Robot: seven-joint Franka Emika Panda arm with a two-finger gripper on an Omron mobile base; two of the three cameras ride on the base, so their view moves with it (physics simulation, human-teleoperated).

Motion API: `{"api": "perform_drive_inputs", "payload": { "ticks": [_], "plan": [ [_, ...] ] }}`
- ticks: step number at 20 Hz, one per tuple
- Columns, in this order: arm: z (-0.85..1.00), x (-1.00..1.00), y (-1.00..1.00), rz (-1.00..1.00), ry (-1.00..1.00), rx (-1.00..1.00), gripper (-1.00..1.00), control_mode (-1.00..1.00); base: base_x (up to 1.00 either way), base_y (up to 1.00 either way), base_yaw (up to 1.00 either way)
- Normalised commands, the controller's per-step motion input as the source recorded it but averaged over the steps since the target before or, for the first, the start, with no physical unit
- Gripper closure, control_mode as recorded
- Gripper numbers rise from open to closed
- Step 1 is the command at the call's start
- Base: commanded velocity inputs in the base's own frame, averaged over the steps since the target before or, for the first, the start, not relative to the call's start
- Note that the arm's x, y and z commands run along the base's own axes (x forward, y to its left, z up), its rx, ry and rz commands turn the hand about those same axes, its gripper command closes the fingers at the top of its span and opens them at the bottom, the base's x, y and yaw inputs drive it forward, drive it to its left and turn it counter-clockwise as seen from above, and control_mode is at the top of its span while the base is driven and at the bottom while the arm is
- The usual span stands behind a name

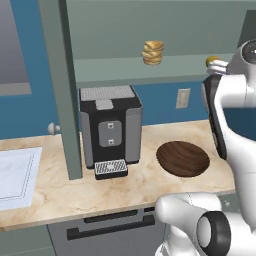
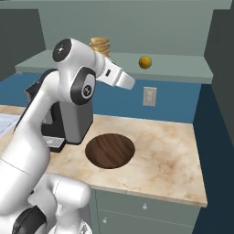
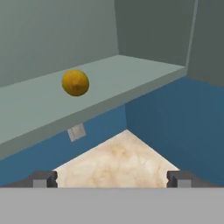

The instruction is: Pick the lemon from the cabinet and place it in the bowl. Then pick the bowl and place it in the sink. Then turn on the sink facuet.

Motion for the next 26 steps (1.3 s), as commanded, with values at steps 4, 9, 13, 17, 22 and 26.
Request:
{"api": "perform_drive_inputs", "payload": {
  "ticks": [4,9,13,17,22,26],
  "plan": [
    [0.01,0.41,-0.09,0.00,0.00,0.00,-1.00,-1.00,0.00,0.00,0.00],
    [0.06,0.54,-0.11,0.00,0.00,0.00,-1.00,-1.00,0.00,0.00,0.00],
    [0.08,0.46,-0.14,0.00,0.00,0.00,-1.00,-1.00,0.00,0.00,0.00],
    [0.00,0.53,-0.06,0.00,0.00,0.00,-1.00,-1.00,0.00,0.00,0.00],
    [0.00,0.43,-0.03,0.01,0.00,0.00,-1.00,-1.00,0.00,0.00,0.00],
    [0.00,0.48,-0.01,0.04,0.00,0.00,-1.00,-1.00,0.00,0.00,0.00]
  ]
}}
